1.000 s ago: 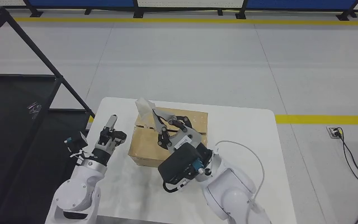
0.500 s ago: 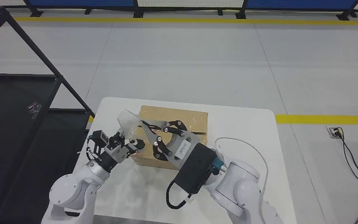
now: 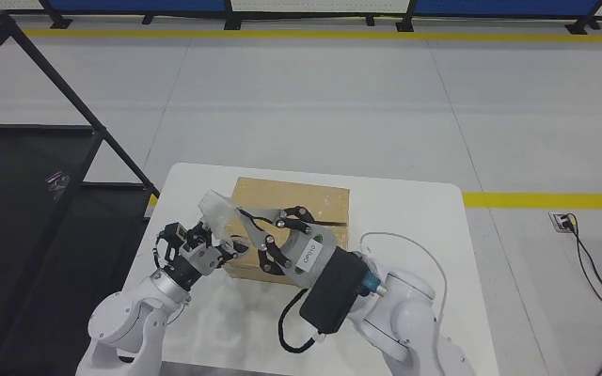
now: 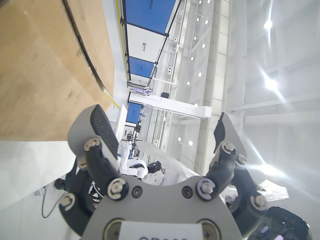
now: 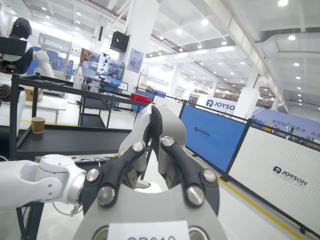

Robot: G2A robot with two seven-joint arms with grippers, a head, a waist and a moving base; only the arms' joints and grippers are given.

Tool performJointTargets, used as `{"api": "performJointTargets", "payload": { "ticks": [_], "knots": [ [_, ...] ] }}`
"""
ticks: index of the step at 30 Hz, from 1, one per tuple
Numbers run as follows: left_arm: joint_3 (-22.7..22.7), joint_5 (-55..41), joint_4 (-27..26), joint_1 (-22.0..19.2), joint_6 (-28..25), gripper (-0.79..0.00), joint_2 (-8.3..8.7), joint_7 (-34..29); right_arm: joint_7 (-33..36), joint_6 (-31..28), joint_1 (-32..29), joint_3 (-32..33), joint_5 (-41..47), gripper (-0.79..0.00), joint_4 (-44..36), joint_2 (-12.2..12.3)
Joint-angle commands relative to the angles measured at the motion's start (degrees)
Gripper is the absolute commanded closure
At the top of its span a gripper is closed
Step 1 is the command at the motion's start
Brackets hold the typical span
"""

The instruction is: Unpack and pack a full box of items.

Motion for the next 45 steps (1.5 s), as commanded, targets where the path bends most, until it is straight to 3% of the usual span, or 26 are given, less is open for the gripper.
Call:
{"api": "performJointTargets", "payload": {
  "ticks": [1,13,16,17,19,21,26,28,29,40,45],
  "knots": [
    [0.0,-2.87,0.91,-0.27,2.05,-0.785,0.08,-1.32,-1.0,-0.14,-0.08,0.12,-0.33,0.0,0.25,0.09],
    [-1.68,-12.95,4.0,-0.82,5.49,-0.785,1.01,-9.6,-2.43,-0.49,0.89,-0.06,-0.73,0.0,1.72,0.33],
    [-1.48,-12.74,3.87,-1.0,5.63,-0.465,1.26,-9.68,-2.84,-0.92,1.18,-0.13,-0.84,0.0,2.14,0.41],
    [-1.25,-12.62,3.83,-1.1,5.72,-0.391,1.32,-9.59,-3.01,-1.06,1.27,-0.17,-0.82,0.0,2.23,0.43],
    [-0.71,-12.44,3.85,-1.37,5.75,-0.354,1.43,-9.3,-3.35,-1.47,1.45,-0.3,-1.02,0.0,2.37,0.49],
    [-0.1,-12.4,4.03,-1.73,5.76,-0.234,1.52,-9.11,-3.97,-2.08,1.54,-0.48,-1.1,0.0,2.38,0.55],
    [1.23,-12.78,4.84,-2.69,5.58,-0.132,1.72,-8.75,-4.62,-2.67,1.28,-0.35,-1.4,0.0,2.21,0.78],
    [1.53,-12.92,5.1,-2.96,5.34,-0.018,1.81,-8.75,-4.75,-2.91,1.12,-0.27,-1.4,0.0,2.11,0.87],
    [1.62,-13.01,5.23,-3.06,5.2,0.0,1.86,-8.72,-4.81,-2.99,1.04,-0.18,-1.38,0.0,2.07,0.92],
    [0.48,-15.35,3.99,-1.68,-2.08,0.0,2.11,-5.59,-1.53,2.17,-2.57,2.29,-0.63,0.0,-0.48,1.4],
    [-0.78,-17.31,2.61,-0.32,-7.18,0.0,2.04,-3.23,3.31,8.96,-5.78,3.95,-0.1,0.0,-2.67,1.47]
  ]
}}
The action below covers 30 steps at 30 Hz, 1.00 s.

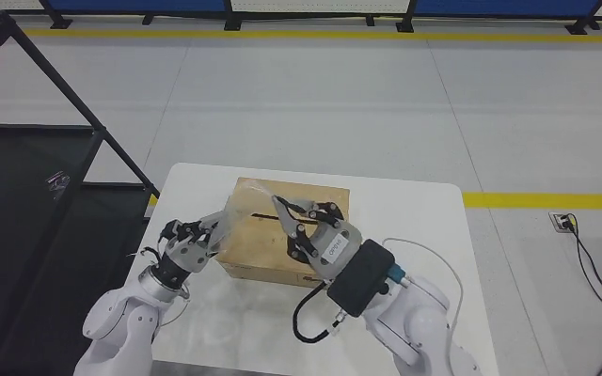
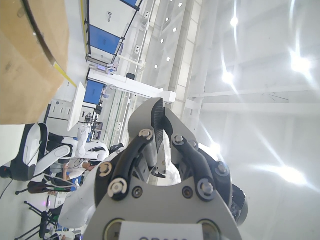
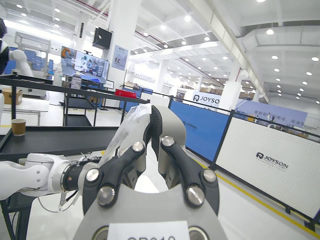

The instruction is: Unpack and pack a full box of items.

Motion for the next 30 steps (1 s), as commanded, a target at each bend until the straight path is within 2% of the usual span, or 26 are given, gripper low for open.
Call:
{"api": "performJointTargets", "payload": {
  "ticks": [1,7,10,23,25,30],
  "knots": [
    [-0.57,-0.73,-0.55,0.52,-2.42,0.0,-0.04,1.0,2.47,3.62,-1.35,0.4,0.31,0.0,-0.91,-0.05],
    [-2.41,-4.6,-2.07,2.1,-9.42,0.0,-0.25,2.28,10.22,12.8,-3.91,1.44,3.35,0.0,-2.49,-0.39],
    [-3.0,-5.24,-3.49,3.41,-14.04,0.0,-0.42,3.07,15.8,14.58,-3.7,1.39,1.41,0.0,-2.55,-0.38],
    [-3.03,-5.03,-3.71,3.56,-14.31,0.0,-0.42,3.17,16.49,15.48,-4.2,1.61,2.44,0.0,-1.99,-0.42],
    [-3.16,-3.56,-4.68,3.8,-15.7,0.0,-0.4,3.67,19.71,17.12,-3.79,1.65,4.81,0.0,-1.12,-0.63],
    [-2.68,3.44,-7.26,5.75,-24.55,0.0,-0.47,4.0,33.83,20.7,-0.51,1.92,11.84,0.0,1.35,-1.17]
  ]
}}
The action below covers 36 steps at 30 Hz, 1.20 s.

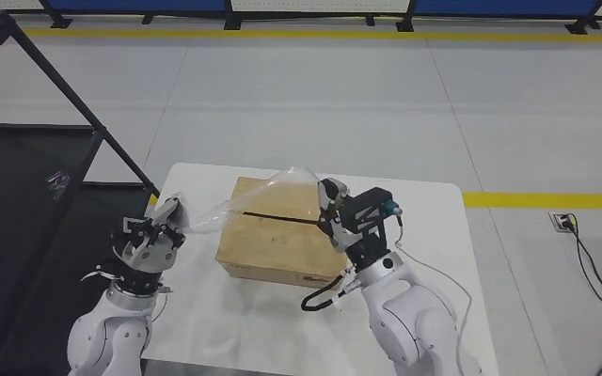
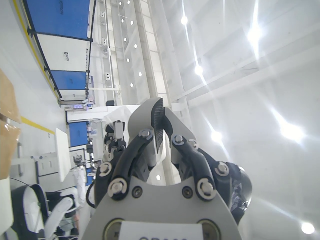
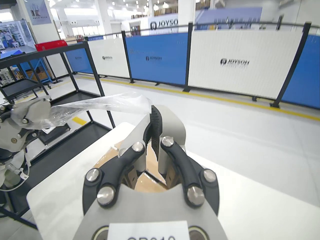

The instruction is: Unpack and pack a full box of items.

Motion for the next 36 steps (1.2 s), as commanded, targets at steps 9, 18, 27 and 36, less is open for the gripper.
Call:
{"api": "performJointTargets", "payload": {
  "ticks": [9,18,27,36],
  "knots": [
    [0.06,15.41,-0.29,1.14,-18.46,0.0,-0.22,2.92,20.1,8.88,6.41,1.15,10.75,0.0,4.92,-0.86],
    [0.06,15.41,-0.29,1.14,-18.46,0.0,-0.22,2.92,20.57,8.88,6.57,1.14,10.56,0.0,4.99,-0.85],
    [0.22,19.81,-1.17,1.31,-22.1,0.0,-0.15,2.52,25.18,11.26,7.76,1.29,14.73,0.0,7.31,-1.06],
    [0.8,29.79,1.99,-0.27,-35.91,0.0,-0.05,2.17,35.88,15.63,10.89,6.81,31.87,0.0,8.95,-1.24]
  ]
}}
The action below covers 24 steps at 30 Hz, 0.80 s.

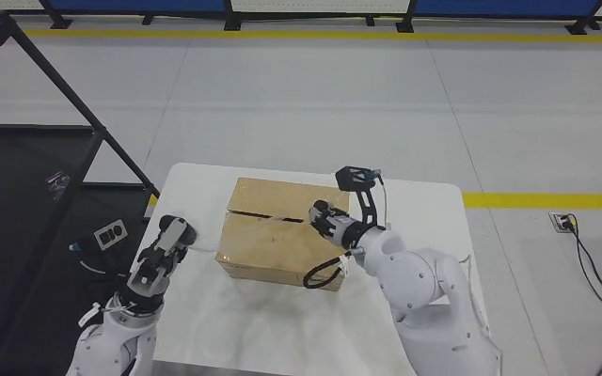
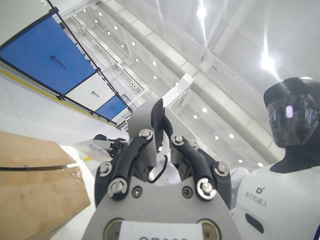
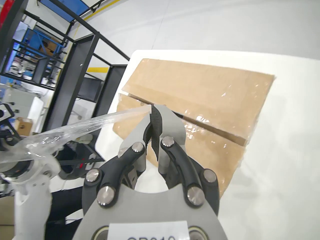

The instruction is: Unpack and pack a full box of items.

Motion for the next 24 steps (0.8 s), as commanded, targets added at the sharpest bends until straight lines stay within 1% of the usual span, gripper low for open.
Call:
{"api": "performJointTargets", "payload": {
  "ticks": [1,4,5,9,13,15,18,20,21,24],
  "knots": [
    [-0.12,2.63,0.94,-0.46,-3.48,0.0,0.05,0.16,2.45,0.16,0.59,1.69,3.97,0.0,0.82,0.15],
    [-0.14,5.69,2.2,-1.06,-7.34,0.0,0.12,0.56,8.82,-0.54,2.18,2.14,5.2,0.0,2.6,0.6],
    [-0.13,6.5,2.62,-1.22,-8.2,0.0,0.17,0.61,9.22,-0.49,2.82,2.17,4.14,0.0,2.8,0.74],
    [-0.27,9.66,3.94,-2.05,-11.14,0.0,0.35,1.23,8.94,-0.65,2.98,2.08,3.5,0.0,2.68,0.79],
    [0.14,11.04,4.74,-2.51,-12.3,0.0,0.49,2.49,8.94,-0.65,2.98,2.08,3.5,0.0,2.68,0.79],
    [0.32,11.36,5.07,-2.65,-12.81,0.0,0.58,3.05,6.33,0.26,1.92,2.39,4.95,0.0,2.61,0.75],
    [0.38,11.64,5.69,-2.83,-12.82,0.0,0.74,3.78,4.7,2.71,2.04,3.42,8.95,0.0,2.98,0.65],
    [0.47,11.67,6.09,-2.89,-12.82,-0.142,0.86,4.2,3.85,3.44,2.29,4.05,11.34,0.0,3.17,0.64],
    [0.5,11.64,6.3,-2.91,-12.82,-0.169,0.92,4.34,3.06,3.86,2.26,4.42,12.69,0.0,3.14,0.61],
    [0.66,11.39,7.01,-3.02,-12.82,-0.311,1.1,4.92,0.22,4.63,1.78,4.91,15.34,0.0,2.42,0.58]
  ]
}}
